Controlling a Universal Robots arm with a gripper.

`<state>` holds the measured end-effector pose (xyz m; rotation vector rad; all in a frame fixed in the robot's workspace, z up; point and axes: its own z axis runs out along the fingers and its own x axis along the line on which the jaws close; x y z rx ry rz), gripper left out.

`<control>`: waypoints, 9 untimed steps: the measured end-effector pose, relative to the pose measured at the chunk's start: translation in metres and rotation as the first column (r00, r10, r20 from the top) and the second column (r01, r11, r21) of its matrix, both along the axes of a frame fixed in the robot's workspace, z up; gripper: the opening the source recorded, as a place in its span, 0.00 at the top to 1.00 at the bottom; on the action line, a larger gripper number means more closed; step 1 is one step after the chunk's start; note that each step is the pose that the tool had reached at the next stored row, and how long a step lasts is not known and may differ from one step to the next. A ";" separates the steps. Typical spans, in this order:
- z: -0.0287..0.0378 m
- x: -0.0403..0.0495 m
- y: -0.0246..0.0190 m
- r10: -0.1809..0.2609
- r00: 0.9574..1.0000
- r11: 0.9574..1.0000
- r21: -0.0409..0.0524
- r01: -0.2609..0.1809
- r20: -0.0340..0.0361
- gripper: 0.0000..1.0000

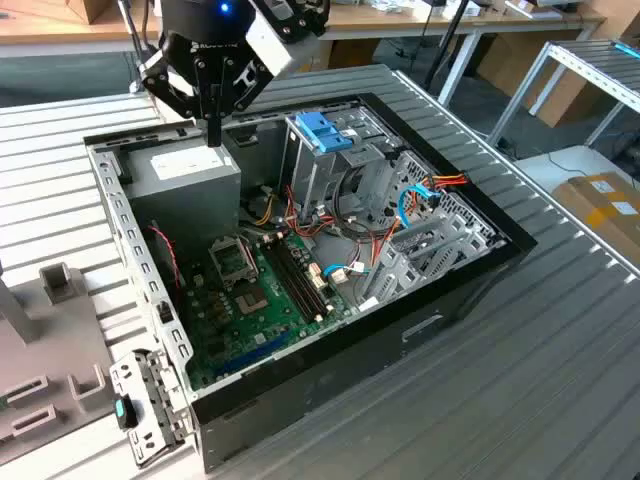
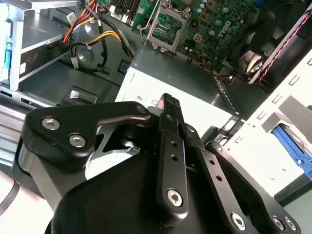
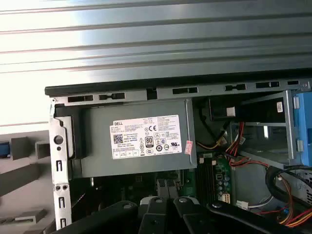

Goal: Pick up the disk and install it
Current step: 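Reach for the disk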

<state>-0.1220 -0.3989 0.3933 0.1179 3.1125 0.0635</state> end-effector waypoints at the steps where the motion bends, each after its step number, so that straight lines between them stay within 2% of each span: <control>1: 0.0000 -0.0022 0.0000 0.000 1.000 1.000 0.000 0.000 0.000 0.89; 9: 0.0000 -0.0158 0.0000 0.000 1.000 1.000 0.000 0.000 0.000 0.89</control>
